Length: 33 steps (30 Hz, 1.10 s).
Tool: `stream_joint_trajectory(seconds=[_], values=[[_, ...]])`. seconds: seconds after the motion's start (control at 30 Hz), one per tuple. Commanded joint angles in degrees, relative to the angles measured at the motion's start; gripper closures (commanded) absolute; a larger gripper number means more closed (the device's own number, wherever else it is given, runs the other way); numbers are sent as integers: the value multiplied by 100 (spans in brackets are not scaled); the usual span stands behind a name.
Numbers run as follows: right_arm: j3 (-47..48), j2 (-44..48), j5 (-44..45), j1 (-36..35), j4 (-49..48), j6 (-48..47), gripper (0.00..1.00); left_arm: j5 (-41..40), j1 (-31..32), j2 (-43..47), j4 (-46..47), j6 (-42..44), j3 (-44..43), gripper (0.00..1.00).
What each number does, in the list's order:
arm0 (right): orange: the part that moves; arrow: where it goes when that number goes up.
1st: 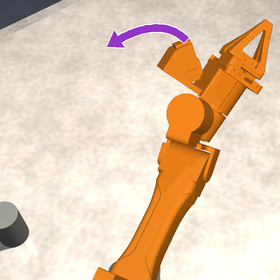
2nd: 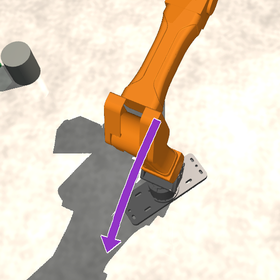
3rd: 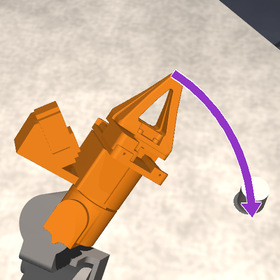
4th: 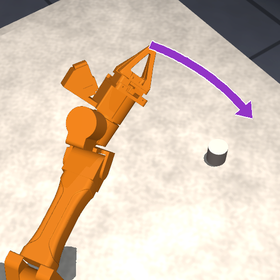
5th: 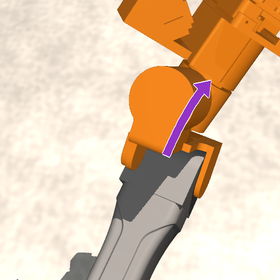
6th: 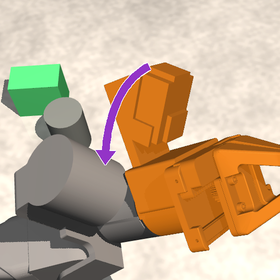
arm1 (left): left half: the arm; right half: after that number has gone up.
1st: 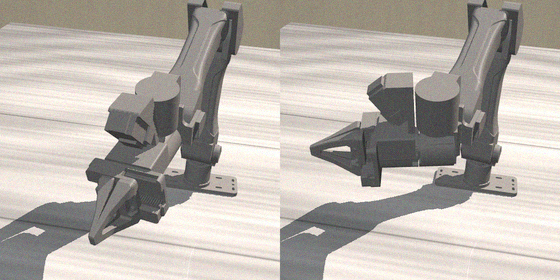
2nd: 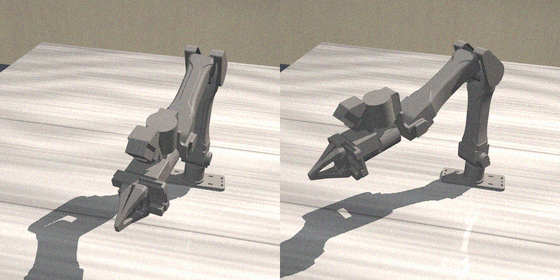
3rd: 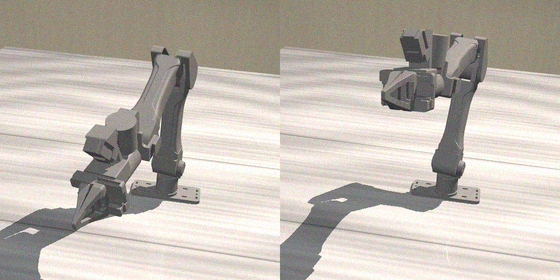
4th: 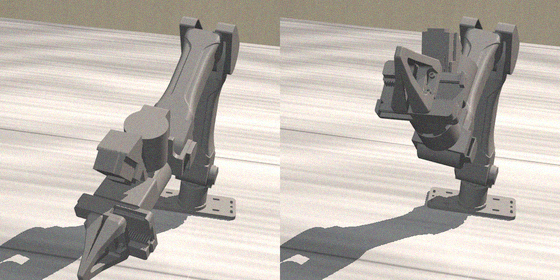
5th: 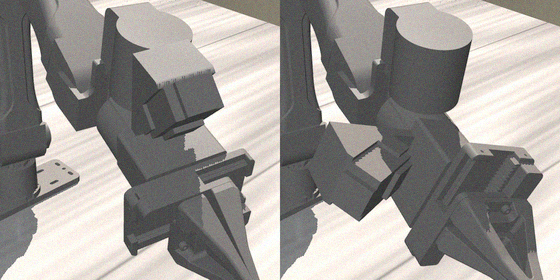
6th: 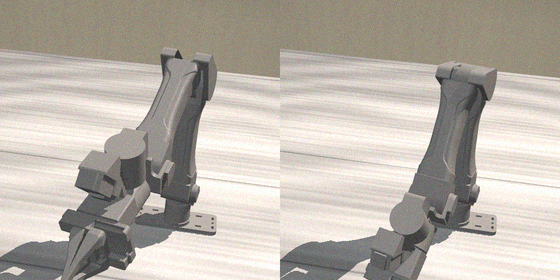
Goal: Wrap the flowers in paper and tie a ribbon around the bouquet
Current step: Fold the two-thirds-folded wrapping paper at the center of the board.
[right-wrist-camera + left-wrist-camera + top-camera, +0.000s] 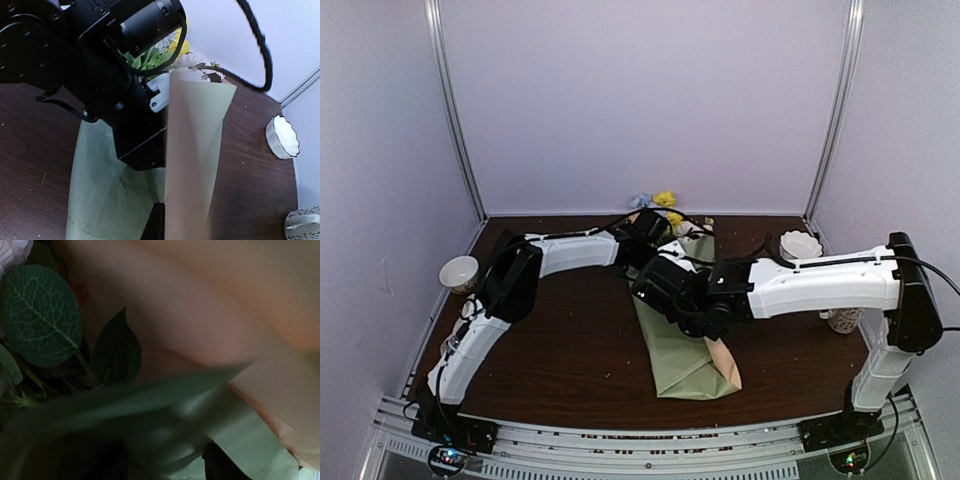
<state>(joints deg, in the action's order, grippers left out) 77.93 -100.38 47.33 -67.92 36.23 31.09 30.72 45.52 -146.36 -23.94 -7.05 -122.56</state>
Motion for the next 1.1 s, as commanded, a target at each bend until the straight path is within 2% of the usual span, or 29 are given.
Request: stream_joint_trajectory(seconds=[0.0, 0.43, 0.93, 1.07], values=[[-238, -202, -519, -139, -604, 134, 100, 387, -309, -65, 751, -514, 240, 44], [-40, -1309, -881, -413, -458, 366, 100, 537, -901, 345, 705, -666, 52, 43], [-90, -1632, -1144, -415, -239, 421, 100, -568, -1541, 377, -486, -176, -942, 41], [-48, -1510, -1118, -404, -214, 381, 100, -677, -1579, 915, -633, 248, -545, 41]])
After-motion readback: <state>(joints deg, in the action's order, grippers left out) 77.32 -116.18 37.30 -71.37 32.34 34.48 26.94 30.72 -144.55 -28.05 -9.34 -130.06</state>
